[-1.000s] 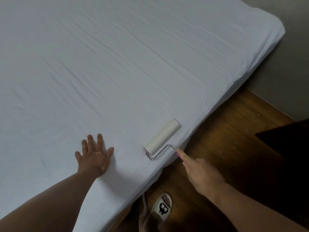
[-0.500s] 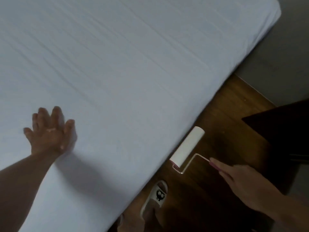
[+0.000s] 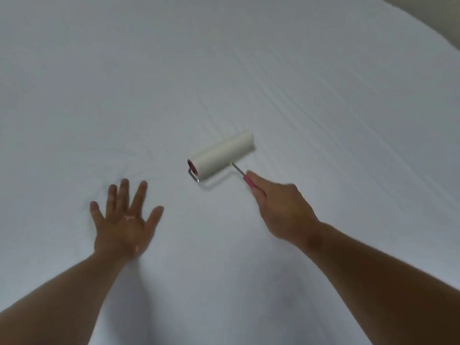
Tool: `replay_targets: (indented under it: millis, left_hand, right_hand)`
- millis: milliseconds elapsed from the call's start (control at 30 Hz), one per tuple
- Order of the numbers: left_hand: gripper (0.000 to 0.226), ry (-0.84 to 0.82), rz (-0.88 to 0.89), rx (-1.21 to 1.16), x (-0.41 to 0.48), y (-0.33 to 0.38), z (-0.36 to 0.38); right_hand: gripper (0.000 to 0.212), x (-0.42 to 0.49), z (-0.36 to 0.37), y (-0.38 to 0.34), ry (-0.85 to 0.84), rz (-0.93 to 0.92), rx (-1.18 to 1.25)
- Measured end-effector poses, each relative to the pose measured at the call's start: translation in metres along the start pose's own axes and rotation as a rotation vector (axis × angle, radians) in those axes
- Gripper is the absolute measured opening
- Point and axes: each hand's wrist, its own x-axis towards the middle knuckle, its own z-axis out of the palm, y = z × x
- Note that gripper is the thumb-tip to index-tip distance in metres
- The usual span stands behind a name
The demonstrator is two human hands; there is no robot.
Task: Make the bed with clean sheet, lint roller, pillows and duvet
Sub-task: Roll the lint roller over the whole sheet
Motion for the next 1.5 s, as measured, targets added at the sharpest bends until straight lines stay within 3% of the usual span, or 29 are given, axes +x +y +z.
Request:
replay_targets:
  millis: [167,300,433,833,1200,1500]
  left_hand:
    - [0.076,0.045,0.052,-0.022,0.007,-0.006,0.022]
    - [0.076,0.03,0.071,-0.029,0.015,-0.008,0.033]
    - [0.076,0.03,0.086,-0.045,0.016,-0.008,0.039]
    - [0.076,0.009,0.065,-0.024,0.013,-0.007,0.035]
    - [0.078,-0.034,0.02,-0.002,0.002,0.002,0.008]
    - [0.078,-0.095,0.019,-0.02,-0.062,0.028,0.006]
  right_hand:
    - [0.026,0.135,0.011,-0.091,-0.008,-0.092,-0.121]
    - [0.014,0.201,0.034,-0.13,-0.022,-0.045,-0.147]
    - [0.025,0.22,0.059,-0.135,-0.06,0.005,-0.227]
    - [0.032,0.144,0.052,-0.092,-0.115,0.075,-0.218]
    - [0.041,0.017,0.057,-0.027,-0.137,0.157,-0.142]
    - [0.041,-0.092,0.045,0.014,-0.148,0.209,-0.079]
